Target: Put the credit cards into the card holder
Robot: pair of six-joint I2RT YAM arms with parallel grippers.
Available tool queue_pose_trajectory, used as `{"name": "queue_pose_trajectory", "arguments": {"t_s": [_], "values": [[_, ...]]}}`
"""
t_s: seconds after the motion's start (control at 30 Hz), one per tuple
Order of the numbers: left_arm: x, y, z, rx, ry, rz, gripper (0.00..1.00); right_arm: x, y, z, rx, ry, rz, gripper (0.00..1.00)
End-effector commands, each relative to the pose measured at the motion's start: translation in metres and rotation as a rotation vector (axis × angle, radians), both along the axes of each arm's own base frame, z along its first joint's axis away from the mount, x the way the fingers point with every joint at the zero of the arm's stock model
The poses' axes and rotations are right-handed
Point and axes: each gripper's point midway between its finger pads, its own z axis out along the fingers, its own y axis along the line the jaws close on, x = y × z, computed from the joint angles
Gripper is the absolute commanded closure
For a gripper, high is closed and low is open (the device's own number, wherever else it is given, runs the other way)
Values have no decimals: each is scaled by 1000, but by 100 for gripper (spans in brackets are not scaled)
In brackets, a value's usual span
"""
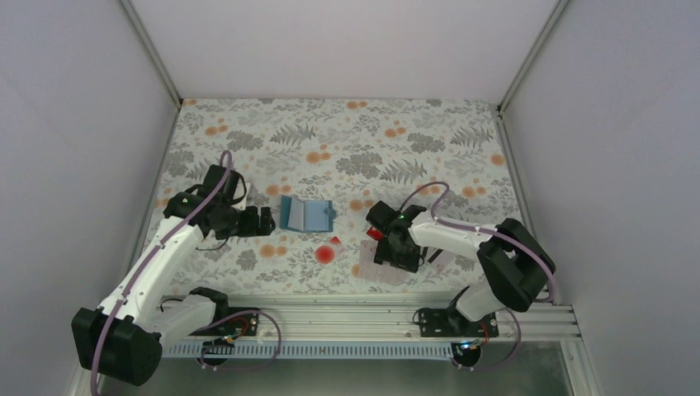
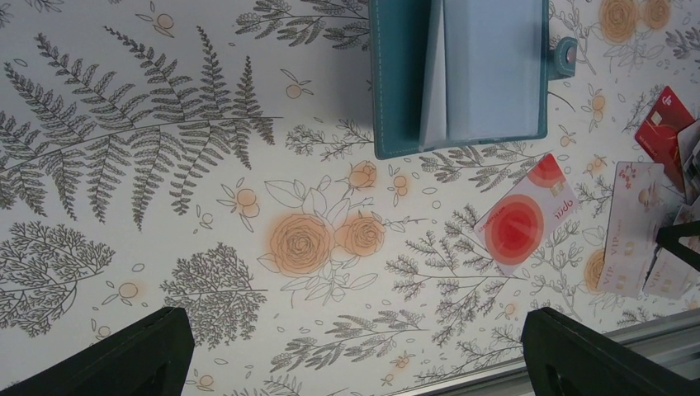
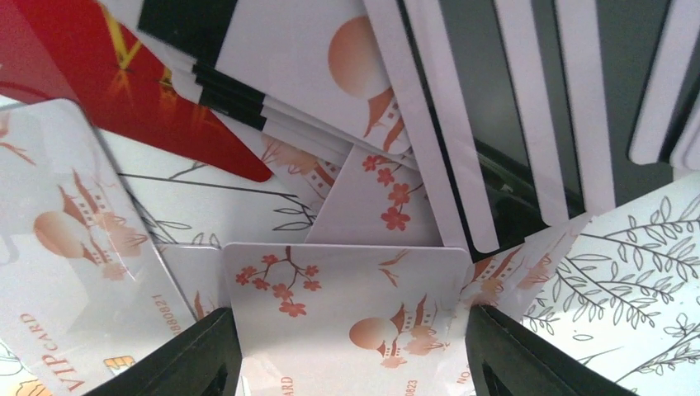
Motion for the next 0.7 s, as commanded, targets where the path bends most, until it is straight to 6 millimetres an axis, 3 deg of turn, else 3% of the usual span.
{"name": "queue_pose_trajectory", "arguments": {"t_s": [0.0,0.4,0.67], "values": [[2,0,8,6,-19,-2,0,12,5,1,-15,-37,30,33],[1,2,9,13,-21,7,0,11,4,-1,-17,-29,60,51],[6,-10,31,-49,-63,-26,0,23,14,33,32,-99,62,54]]}}
